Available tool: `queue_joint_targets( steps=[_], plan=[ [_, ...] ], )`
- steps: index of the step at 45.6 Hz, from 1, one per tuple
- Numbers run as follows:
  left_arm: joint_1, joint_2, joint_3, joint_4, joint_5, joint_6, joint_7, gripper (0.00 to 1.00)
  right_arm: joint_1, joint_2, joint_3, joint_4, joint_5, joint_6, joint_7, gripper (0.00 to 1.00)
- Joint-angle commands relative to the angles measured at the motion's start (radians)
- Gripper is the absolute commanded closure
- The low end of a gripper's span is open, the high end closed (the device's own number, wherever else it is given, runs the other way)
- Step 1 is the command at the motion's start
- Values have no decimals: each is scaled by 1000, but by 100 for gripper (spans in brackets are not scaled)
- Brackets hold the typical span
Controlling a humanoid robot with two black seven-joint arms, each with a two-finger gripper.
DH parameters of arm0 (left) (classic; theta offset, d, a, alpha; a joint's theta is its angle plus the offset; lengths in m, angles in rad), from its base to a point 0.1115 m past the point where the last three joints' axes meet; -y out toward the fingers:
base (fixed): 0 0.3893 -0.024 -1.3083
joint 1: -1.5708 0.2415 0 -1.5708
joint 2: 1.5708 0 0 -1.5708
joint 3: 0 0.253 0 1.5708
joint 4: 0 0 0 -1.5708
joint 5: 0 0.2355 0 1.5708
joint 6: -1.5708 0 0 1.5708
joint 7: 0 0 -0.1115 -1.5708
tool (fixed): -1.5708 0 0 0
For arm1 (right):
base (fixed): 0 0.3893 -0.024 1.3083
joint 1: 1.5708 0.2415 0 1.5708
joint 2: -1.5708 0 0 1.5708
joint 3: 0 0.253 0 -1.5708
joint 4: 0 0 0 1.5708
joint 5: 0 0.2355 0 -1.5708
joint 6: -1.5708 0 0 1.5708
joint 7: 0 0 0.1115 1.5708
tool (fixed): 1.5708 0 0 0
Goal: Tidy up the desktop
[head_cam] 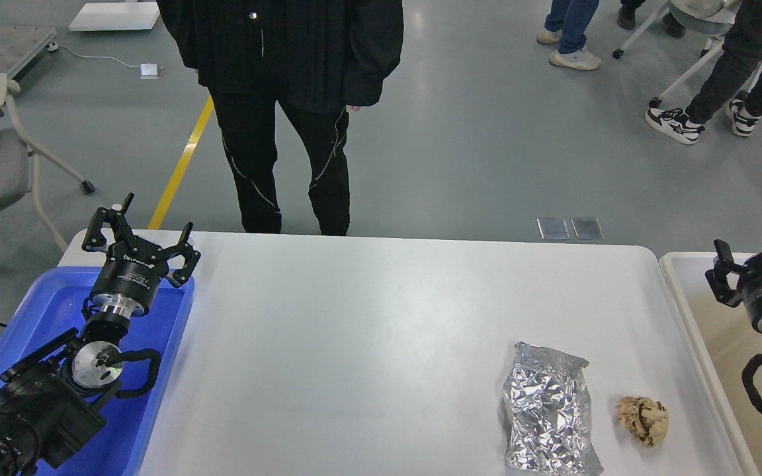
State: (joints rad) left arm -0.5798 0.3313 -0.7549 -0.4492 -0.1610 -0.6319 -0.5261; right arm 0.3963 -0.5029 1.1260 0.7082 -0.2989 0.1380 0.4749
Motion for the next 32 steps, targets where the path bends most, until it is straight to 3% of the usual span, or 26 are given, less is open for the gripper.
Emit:
queue_joint_targets(
  steps=[1,13,20,27,32],
  plan=[
    [0,0,0,0,0,0,0,0,3,1,0,-1,6,-1,-1,0],
    [0,0,0,0,0,0,0,0,25,-16,-25,-4,1,-1,-1,0],
    [0,0,0,0,0,0,0,0,79,-106,-130,-4,-9,-1,-1,0],
    [0,0,0,0,0,0,0,0,188,-169,-374,-27,-14,-5,-1,0],
    [0,0,0,0,0,0,0,0,335,-200,-688,-46,-16,-5,-7,0]
  ],
)
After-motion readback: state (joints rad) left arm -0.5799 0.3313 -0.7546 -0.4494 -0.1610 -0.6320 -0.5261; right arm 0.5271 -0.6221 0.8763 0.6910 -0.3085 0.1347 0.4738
